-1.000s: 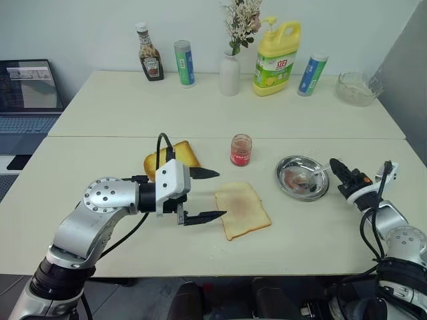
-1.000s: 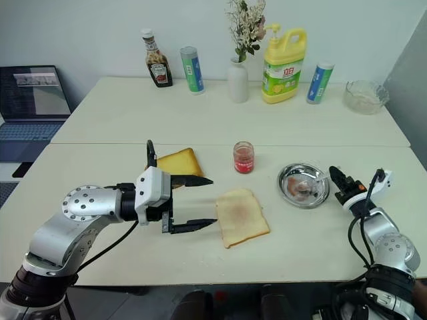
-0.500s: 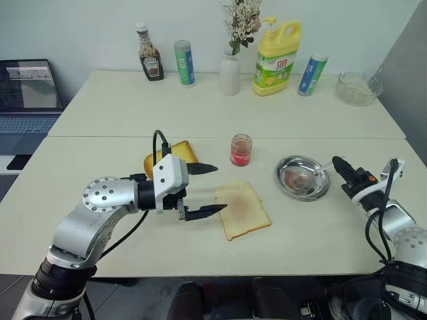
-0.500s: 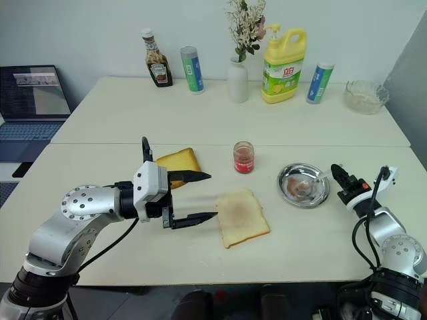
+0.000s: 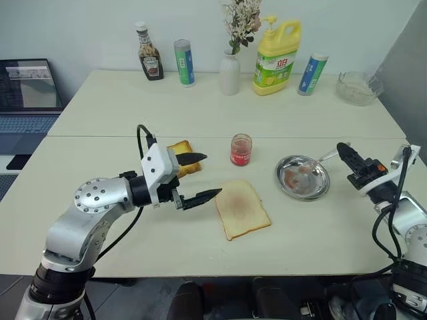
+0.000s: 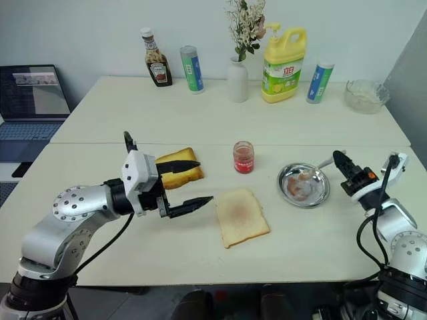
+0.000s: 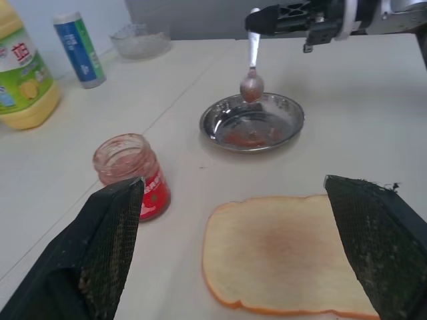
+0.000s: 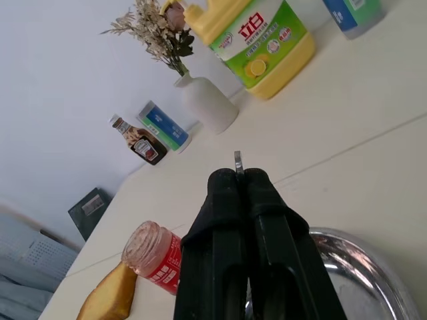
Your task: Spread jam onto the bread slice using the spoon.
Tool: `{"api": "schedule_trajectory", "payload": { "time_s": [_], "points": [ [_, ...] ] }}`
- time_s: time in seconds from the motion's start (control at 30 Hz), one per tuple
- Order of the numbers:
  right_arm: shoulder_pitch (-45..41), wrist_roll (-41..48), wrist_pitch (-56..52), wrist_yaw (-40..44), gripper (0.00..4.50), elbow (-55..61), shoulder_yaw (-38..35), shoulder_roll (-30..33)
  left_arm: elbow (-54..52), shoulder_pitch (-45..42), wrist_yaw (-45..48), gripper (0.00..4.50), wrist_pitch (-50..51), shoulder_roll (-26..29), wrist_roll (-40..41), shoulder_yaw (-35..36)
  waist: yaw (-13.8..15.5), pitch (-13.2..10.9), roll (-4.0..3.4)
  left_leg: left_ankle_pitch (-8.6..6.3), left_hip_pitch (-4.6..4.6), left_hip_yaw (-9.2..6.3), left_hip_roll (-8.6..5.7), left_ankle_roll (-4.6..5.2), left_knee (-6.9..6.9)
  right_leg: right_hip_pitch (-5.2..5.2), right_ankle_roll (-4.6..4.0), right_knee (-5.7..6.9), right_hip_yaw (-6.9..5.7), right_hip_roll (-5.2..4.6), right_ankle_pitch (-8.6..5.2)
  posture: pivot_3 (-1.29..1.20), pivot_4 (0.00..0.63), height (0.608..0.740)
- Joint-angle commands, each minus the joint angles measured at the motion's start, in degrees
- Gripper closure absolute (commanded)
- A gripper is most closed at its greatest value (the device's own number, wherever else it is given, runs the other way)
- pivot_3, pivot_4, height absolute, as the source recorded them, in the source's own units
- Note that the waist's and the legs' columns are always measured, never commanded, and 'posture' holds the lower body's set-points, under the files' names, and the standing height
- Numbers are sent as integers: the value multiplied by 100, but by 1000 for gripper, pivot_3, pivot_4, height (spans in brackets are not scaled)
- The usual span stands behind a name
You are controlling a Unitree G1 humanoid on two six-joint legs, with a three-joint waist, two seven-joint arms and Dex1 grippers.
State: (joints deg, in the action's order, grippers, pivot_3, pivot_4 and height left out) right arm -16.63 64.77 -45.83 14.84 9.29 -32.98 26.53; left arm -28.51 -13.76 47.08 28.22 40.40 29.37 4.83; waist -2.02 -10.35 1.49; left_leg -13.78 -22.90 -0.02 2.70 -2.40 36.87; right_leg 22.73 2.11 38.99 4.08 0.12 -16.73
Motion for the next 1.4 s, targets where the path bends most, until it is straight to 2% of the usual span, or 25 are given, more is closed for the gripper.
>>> {"api": "schedule_trajectory", "payload": {
  "time_s": [0.03, 0.3, 0.43, 0.67, 1.0, 1.4],
  "points": [
    [-476, 341, -1, -187, 4462, 685, 86, 201, -223, 3, -158, 0, 73, 57, 155, 329, -2, 0, 0, 0, 0, -2, 0, 0, 0, 1, 0, 1, -1, 0, 0, 0, 150, 740],
    [-1831, -250, 205, -230, 4462, 653, 1224, 127, -274, 136, -381, 0, 205, 114, 90, 478, -17, -1, -1, 0, -7, -3, 5, 0, -1, 10, -5, 0, -2, 6, 3, 0, 150, 740],
    [-2464, -1192, 543, 280, 4462, 331, 2171, 87, -315, 98, -632, 0, 329, 35, 61, 421, 8, -1, -1, 0, -19, -1, 3, 0, 0, 24, -17, -1, -2, 4, 10, 0, 150, 740],
    [-2878, -2868, 1555, 1140, 4462, -509, 3395, -144, -321, 39, -731, 0, 456, 32, 92, 333, 15, -1, -1, 0, -46, -2, 5, 0, 2, 53, -17, 2, -7, 3, 13, 0, 150, 740],
    [-3000, -4312, 2803, 1869, 4462, -1501, 3893, -360, -275, -86, -663, 0, 499, 13, 153, 246, 18, -1, -1, 1, -52, -5, 2, -1, 4, 57, -18, 4, -12, -3, 14, 0, 150, 740],
    [-2973, -5488, 3956, 2388, 4462, -2037, 4332, -476, -118, -298, -604, 0, 392, -57, 85, 25, 18, -1, -1, 1, -51, -6, 2, -2, 5, 57, -18, 7, -13, -3, 16, 0, 150, 740]
  ]
}}
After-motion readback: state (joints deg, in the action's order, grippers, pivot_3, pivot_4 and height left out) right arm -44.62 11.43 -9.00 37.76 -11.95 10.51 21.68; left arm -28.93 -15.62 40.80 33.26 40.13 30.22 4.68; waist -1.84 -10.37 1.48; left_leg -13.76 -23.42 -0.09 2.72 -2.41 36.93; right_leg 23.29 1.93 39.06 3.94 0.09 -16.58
